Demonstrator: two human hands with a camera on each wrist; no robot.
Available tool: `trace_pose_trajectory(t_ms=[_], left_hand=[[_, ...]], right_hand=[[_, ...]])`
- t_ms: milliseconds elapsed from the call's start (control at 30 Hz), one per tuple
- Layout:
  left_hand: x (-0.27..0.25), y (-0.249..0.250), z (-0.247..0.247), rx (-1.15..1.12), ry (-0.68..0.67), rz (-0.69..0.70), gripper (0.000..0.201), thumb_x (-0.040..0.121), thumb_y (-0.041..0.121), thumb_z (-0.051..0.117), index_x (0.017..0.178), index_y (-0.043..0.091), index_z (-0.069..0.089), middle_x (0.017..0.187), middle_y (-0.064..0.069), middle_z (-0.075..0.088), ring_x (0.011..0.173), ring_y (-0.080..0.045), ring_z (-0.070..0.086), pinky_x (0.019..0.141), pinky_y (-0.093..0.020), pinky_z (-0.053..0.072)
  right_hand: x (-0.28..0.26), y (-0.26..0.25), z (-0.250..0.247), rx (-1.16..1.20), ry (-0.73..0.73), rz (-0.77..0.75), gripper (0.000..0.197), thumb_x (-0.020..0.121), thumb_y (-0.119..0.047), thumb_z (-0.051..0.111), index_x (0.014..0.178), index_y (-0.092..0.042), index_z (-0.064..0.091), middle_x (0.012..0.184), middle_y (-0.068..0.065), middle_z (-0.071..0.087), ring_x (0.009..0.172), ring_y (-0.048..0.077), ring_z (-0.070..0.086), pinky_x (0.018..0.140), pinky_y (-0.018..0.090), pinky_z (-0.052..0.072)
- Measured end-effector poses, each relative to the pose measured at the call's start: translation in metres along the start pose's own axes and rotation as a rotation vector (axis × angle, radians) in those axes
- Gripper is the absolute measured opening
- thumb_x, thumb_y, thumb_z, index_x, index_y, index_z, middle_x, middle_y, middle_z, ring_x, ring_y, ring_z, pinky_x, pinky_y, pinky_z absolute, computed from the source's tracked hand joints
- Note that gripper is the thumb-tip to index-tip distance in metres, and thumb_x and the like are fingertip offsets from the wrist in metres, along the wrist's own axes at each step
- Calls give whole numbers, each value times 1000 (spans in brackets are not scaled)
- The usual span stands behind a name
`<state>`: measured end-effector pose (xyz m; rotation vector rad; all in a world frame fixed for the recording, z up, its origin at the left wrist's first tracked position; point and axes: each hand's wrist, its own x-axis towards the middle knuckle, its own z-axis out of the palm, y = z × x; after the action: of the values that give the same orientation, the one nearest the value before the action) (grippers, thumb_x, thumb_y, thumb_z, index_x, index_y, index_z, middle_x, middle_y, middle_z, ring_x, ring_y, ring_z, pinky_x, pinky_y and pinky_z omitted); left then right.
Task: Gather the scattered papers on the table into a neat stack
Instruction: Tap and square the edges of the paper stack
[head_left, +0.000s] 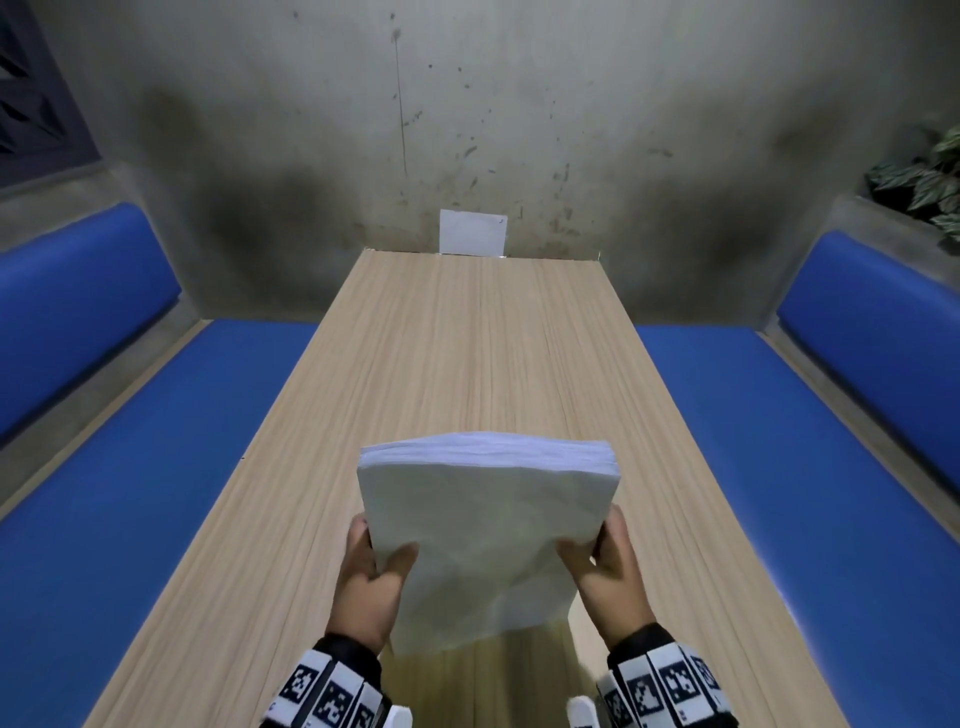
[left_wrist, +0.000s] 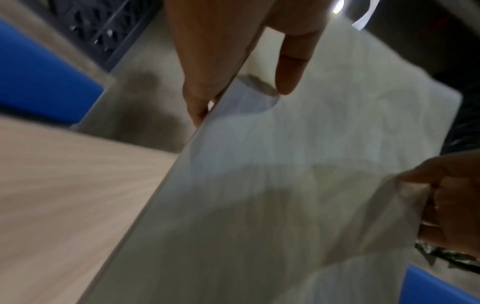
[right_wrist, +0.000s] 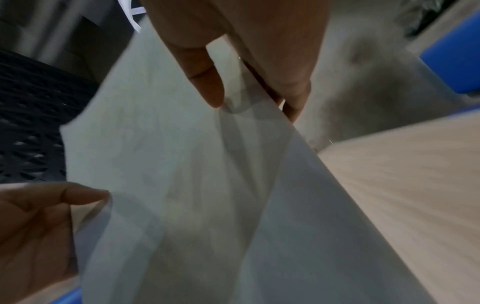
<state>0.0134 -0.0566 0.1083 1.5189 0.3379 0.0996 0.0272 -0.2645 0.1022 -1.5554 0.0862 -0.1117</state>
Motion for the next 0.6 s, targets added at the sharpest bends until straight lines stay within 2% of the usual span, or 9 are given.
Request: trace_pose_trajectory(t_ms=[33,100,167,200,300,400,467,533,600], left_hand=[[1,9,1,-11,21,68,44,82,-3,57,110,30,45,96,3,62,104,-31,59,75,-33,47],[-3,31,5,-4,51,214,64,85,-7,51,112,50,36,110,0,59,103,-20,59,86,-36,46],[-8,46,11,92,70,352,83,86,-4,48,112,71,22,128,-4,50,114,-18,53,100,-37,43],[-9,48,13,152,74,404,87,86,-1,48,114,75,18,128,3,47,117,-10,49,103,-31,41],[-9,46,20,254,80,430,74,86,-3,45,113,65,37,106,30,32,95,24,42,84,-13,37],[-13,45,23,257,70,369,65,86,-5,45,109,56,46,107,24,31,88,36,34,81,-18,34],[-12,45,21,234,69,387,71,84,-3,47,114,61,37,112,18,33,96,31,35,85,-16,33],[-10,44,19,165,54,378,92,84,-5,47,110,78,17,123,29,30,112,14,38,95,-19,33],[-4,33,14,32,28,287,98,85,-10,46,113,76,6,123,16,41,109,-4,49,92,-25,39]], right_hand=[[-1,-11,-1,-12,24,-73,58,82,11,57,106,-41,46,104,-4,61,94,8,60,78,22,52],[-4,-34,0,-103,33,-224,77,83,3,58,117,-60,30,117,-8,54,104,2,56,92,19,47],[-6,-49,3,-247,28,-337,88,83,0,52,117,-74,19,113,-11,48,102,-4,50,89,7,42],[-5,-51,5,-317,18,-365,88,82,1,50,115,-75,22,109,-14,44,98,-8,49,82,2,41],[-5,-48,10,-425,-2,-341,73,76,-6,43,103,-73,34,108,-19,37,92,-8,47,72,5,43],[-5,-45,10,-427,1,-314,55,70,-8,36,97,-56,41,104,-17,39,94,-7,46,72,9,40],[-4,-46,8,-356,15,-318,51,71,-6,36,97,-49,42,102,-11,43,94,-10,46,78,4,39],[-1,-43,4,-196,31,-288,53,79,-1,41,107,-45,41,98,-6,47,87,-1,48,78,8,42],[2,-34,-1,25,2,-142,58,84,13,43,120,-32,41,96,-1,52,83,11,52,73,13,48]])
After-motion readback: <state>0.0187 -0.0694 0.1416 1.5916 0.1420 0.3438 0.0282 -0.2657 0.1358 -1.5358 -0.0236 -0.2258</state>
